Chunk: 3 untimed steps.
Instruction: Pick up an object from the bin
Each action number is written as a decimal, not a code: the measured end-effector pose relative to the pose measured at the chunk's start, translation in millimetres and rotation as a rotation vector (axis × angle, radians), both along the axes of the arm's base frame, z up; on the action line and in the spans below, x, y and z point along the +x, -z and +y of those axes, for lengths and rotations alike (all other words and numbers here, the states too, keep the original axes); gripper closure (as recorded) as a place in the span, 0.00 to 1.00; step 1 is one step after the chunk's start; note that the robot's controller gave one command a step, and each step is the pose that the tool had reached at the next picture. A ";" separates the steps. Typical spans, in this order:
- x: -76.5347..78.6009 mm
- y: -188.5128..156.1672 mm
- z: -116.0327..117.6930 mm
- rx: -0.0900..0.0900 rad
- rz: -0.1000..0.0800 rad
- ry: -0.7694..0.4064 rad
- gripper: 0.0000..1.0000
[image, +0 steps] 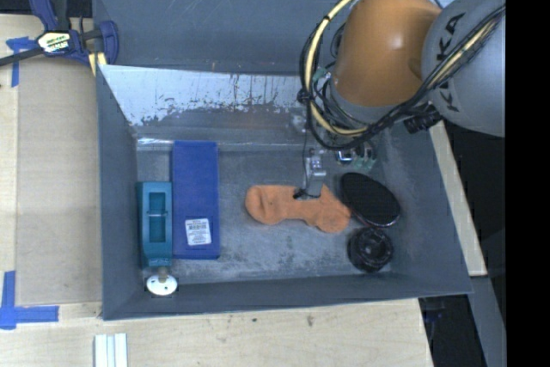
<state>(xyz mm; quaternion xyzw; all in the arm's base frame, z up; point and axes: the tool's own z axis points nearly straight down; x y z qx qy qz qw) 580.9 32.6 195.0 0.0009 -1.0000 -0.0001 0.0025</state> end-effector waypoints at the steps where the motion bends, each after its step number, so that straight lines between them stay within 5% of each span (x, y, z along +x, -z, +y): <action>1: 1.5 -5.1 -0.3 0.000 -0.009 0.001 0.00; 3: 5.1 94.2 1.6 0.000 -0.013 -0.072 0.00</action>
Offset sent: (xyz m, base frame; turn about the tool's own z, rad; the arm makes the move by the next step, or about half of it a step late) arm -0.0075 -0.0141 -0.1094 -0.2083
